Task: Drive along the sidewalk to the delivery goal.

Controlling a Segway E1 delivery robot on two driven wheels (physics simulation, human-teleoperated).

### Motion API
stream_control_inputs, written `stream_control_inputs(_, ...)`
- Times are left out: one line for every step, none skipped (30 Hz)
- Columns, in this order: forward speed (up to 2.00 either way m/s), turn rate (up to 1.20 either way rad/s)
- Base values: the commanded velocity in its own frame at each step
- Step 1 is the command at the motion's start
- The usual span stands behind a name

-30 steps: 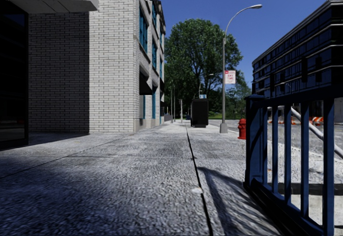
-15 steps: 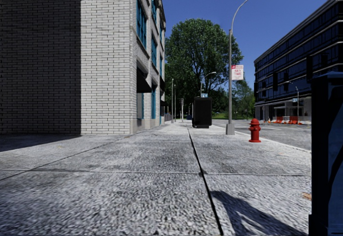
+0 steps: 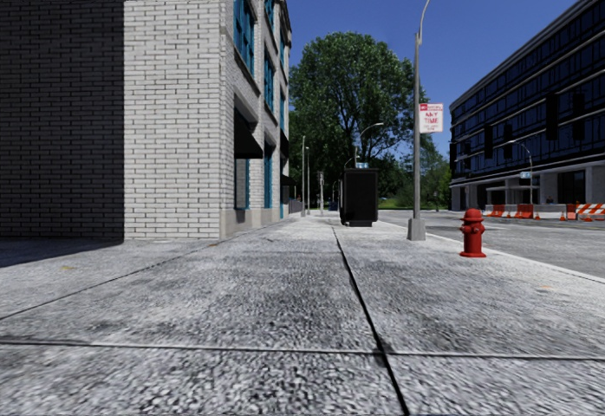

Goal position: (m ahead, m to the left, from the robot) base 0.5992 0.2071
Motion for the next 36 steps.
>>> stream_control_inputs(0.45, -0.25)
stream_control_inputs(0.39, -0.25)
stream_control_inputs(0.30, -0.25)
stream_control_inputs(0.19, -0.18)
stream_control_inputs(0.19, -0.18)
stream_control_inputs(0.09, -0.02)
stream_control_inputs(0.00, 0.00)
stream_control_inputs(0.00, 0.00)
stream_control_inputs(0.00, 0.00)
stream_control_inputs(0.00, 0.00)
stream_control_inputs(0.00, 0.00)
stream_control_inputs(0.00, 0.00)
stream_control_inputs(0.00, 0.00)
stream_control_inputs(0.00, 0.00)
stream_control_inputs(0.00, 0.00)
stream_control_inputs(0.00, 0.00)
stream_control_inputs(0.00, 0.00)
stream_control_inputs(0.00, 0.00)
stream_control_inputs(0.00, 0.00)
stream_control_inputs(0.00, 0.00)
stream_control_inputs(0.00, 0.00)
stream_control_inputs(0.00, 0.00)
stream_control_inputs(0.00, 0.00)
stream_control_inputs(0.00, 0.00)
stream_control_inputs(0.00, 0.00)
stream_control_inputs(0.00, 0.00)
stream_control_inputs(0.00, 0.00)
stream_control_inputs(0.00, 0.00)
stream_control_inputs(0.00, 0.00)
stream_control_inputs(0.00, 0.00)
stream_control_inputs(0.00, 0.00)
stream_control_inputs(0.00, 0.00)
stream_control_inputs(0.00, 0.00)
stream_control_inputs(0.00, 0.00)
stream_control_inputs(0.00, 0.00)
stream_control_inputs(0.00, 0.00)
